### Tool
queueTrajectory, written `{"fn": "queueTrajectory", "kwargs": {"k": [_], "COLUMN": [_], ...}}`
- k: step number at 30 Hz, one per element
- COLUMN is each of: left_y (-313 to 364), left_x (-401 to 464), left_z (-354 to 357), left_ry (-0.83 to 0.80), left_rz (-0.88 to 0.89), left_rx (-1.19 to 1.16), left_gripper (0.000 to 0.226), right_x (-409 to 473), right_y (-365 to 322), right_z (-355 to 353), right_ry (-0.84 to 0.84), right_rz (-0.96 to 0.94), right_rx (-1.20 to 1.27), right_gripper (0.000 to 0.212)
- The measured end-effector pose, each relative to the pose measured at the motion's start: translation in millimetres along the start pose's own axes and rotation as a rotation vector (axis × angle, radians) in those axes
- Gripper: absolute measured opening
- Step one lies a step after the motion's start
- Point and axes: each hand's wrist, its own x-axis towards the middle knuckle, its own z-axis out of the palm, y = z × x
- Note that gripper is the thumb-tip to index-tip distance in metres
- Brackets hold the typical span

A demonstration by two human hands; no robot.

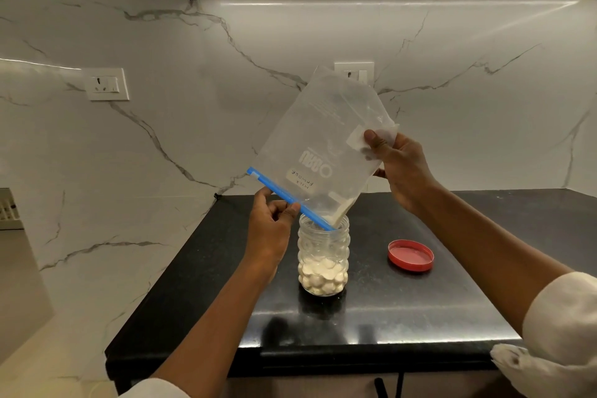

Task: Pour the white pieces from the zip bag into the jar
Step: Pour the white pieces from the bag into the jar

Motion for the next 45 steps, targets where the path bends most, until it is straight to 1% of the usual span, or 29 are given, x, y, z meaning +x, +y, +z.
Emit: {"fn": "queueTrajectory", "kwargs": {"k": [10, 16, 21, 29, 33, 37, 45], "left_y": [-1.1, -1.5, -0.2, -1.4, -1.8, -2.0, -0.6], "left_x": [-2.5, -2.1, -0.7, 0.3, 0.6, 0.4, 1.9], "left_z": [1.4, 3.0, 2.4, 2.2, 3.3, 3.8, 4.5], "left_ry": [0.035, 0.035, 0.051, 0.061, 0.054, 0.048, 0.050], "left_rz": [-0.004, 0.001, -0.003, -0.001, -0.006, -0.005, -0.002], "left_rx": [-0.023, -0.042, -0.057, -0.055, -0.060, -0.059, -0.058], "left_gripper": [0.056, 0.057, 0.055, 0.055, 0.055, 0.054, 0.057], "right_x": [3.6, 6.7, 8.2, 7.4, 7.7, 8.7, 11.1], "right_y": [-4.8, -3.6, -2.3, -3.3, -3.8, -2.5, 6.0], "right_z": [7.5, 9.5, 10.9, 12.9, 11.4, 11.0, 7.9], "right_ry": [0.001, 0.028, 0.029, 0.019, 0.046, 0.032, 0.079], "right_rz": [-0.049, -0.070, -0.071, -0.061, -0.065, -0.066, -0.072], "right_rx": [-0.007, -0.017, -0.015, -0.023, -0.020, -0.025, -0.004], "right_gripper": [0.019, 0.020, 0.014, 0.019, 0.024, 0.013, 0.011]}}
